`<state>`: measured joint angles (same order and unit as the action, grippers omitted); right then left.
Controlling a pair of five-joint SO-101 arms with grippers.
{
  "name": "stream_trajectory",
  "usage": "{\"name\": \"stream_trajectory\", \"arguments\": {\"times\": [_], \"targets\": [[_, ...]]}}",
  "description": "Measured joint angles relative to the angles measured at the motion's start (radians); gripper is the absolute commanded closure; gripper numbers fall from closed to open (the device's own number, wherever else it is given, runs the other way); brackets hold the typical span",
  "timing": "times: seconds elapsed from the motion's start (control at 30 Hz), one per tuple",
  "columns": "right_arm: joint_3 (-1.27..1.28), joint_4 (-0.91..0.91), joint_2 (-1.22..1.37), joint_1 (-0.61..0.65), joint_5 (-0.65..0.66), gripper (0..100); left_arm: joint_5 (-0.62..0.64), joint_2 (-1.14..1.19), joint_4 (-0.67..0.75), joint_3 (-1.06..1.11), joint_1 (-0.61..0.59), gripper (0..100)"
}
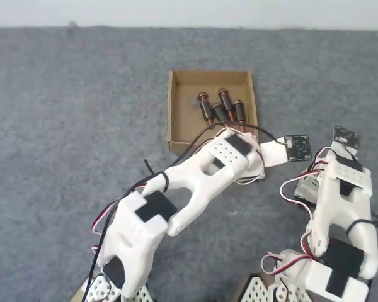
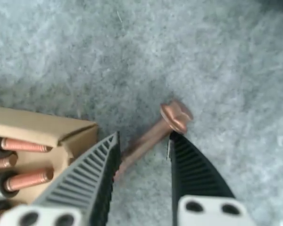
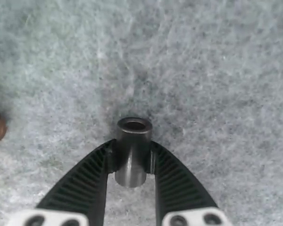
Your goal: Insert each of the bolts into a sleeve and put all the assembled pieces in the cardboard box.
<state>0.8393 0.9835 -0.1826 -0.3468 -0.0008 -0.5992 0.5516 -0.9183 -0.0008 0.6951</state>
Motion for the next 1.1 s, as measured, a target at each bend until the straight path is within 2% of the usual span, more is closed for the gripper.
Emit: {"name": "stream_trajectory", "arguments": {"times": [0.2, 0.37, 0.5, 0.8, 1.0, 1.1], "targets": [[0.0, 0.0, 0.0, 0.0, 0.0, 99.1, -0.043, 0.048, -0.089, -0.095, 0.014, 86], [0.002, 0.0, 0.0, 0.0, 0.0, 99.1, -0.051, 0.049, -0.143, -0.106, 0.021, 99], [0.003, 0.0, 0.0, -0.005, 0.0, 99.1, -0.029, 0.049, -0.201, -0.117, 0.04, 99], [0.002, 0.0, 0.0, -0.008, 0.002, 99.1, 0.272, 0.046, -0.224, -0.123, 0.107, 99], [0.002, 0.0, 0.0, -0.008, 0.003, 99.1, 0.568, 0.052, -0.348, -0.117, 0.135, 99], [0.0, 0.0, 0.0, -0.008, 0.003, 99.1, 0.644, 0.049, -0.367, -0.098, 0.121, 99]]}}
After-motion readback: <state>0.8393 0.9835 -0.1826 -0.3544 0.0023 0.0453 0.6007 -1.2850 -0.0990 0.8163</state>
